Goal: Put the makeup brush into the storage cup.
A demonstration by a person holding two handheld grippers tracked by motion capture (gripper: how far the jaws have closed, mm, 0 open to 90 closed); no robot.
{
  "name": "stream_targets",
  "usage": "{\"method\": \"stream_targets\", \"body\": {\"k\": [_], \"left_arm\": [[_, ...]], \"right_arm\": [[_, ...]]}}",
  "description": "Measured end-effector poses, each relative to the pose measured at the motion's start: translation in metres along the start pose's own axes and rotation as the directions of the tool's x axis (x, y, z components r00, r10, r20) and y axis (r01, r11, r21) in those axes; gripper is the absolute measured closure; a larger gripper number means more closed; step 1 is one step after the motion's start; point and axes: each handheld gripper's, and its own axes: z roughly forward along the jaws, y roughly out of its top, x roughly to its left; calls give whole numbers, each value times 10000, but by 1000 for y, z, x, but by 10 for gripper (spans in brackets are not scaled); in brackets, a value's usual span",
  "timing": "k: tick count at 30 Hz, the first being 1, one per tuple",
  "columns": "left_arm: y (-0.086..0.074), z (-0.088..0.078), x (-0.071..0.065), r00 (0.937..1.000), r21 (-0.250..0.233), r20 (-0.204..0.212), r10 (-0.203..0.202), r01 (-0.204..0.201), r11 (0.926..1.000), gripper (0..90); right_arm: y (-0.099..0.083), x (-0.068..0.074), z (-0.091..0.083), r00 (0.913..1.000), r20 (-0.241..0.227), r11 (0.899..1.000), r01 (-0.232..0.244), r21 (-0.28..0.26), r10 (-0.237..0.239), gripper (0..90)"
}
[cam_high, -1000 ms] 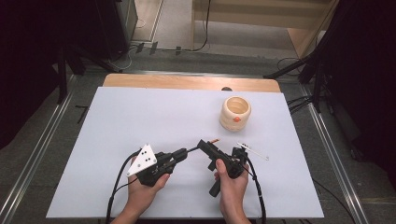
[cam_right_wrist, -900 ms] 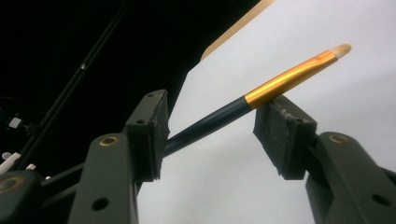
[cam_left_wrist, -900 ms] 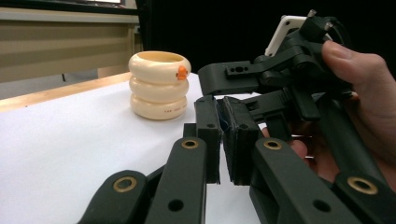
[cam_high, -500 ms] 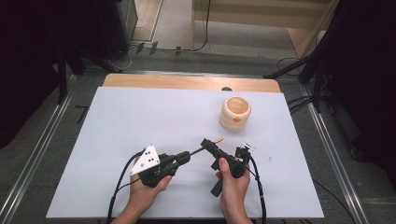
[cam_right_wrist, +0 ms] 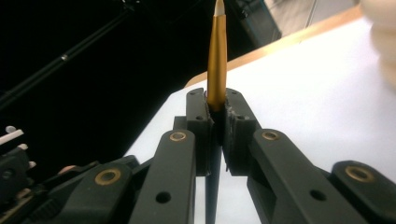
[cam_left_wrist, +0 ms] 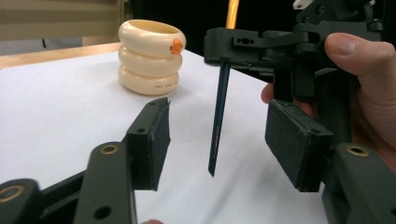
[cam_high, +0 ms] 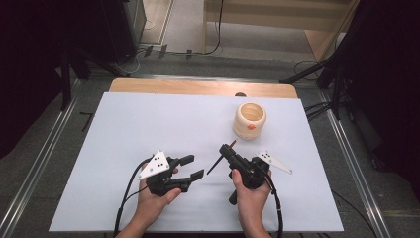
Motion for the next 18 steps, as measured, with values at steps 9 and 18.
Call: {"method": "stream_targets", "body": {"k": [9,18], "left_arm": [[2,-6,8,10000,263,97,-18,16,9997,156],[5,-24,21,9997,110,-248,-2,5,9999,0]], "right_arm": [[10,2,-4,9811,581,9818,1867,-339,-1845,834],[17,-1,-6,9657,700,9660,2538,-483,-2502,834]]}}
